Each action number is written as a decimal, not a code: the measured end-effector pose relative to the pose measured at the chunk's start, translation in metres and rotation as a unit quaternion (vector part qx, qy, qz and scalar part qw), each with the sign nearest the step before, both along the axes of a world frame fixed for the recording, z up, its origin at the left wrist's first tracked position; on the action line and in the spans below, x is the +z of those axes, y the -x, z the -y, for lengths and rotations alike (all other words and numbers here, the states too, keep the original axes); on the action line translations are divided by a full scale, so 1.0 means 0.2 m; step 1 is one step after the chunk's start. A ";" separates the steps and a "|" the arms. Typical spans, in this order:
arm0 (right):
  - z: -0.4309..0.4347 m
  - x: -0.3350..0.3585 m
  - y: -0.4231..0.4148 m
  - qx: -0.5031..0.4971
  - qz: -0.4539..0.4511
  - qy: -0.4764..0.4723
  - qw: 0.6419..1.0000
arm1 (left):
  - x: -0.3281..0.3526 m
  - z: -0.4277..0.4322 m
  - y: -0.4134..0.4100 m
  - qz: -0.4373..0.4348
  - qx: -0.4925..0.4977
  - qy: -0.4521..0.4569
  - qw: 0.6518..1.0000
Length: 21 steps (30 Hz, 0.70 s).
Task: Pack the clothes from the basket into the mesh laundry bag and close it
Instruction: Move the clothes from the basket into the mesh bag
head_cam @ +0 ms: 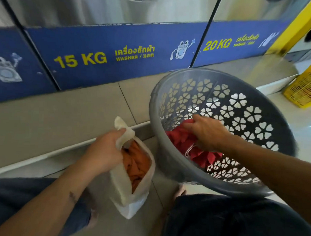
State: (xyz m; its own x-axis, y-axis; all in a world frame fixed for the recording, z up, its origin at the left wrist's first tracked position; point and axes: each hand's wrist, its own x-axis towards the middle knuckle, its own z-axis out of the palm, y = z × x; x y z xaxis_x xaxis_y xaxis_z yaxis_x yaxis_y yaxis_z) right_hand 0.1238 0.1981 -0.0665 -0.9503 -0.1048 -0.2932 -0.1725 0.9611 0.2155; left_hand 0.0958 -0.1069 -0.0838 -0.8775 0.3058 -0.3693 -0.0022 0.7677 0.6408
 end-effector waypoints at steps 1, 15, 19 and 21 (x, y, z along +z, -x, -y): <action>0.04 0.10 -0.04 -0.020 -0.030 0.022 0.999 | 0.01 0.01 -0.01 -0.006 -0.001 0.001 1.000; 0.68 0.97 -0.40 -0.036 -0.296 0.034 0.954 | 0.03 0.23 -0.13 -0.052 0.061 -0.025 0.996; 0.87 0.70 -0.48 0.054 -0.135 0.038 0.989 | 0.01 0.30 -0.14 -0.048 0.064 -0.025 0.996; 0.87 0.61 -0.50 0.077 -0.082 0.111 0.987 | 0.01 0.33 -0.14 -0.057 0.065 -0.019 0.996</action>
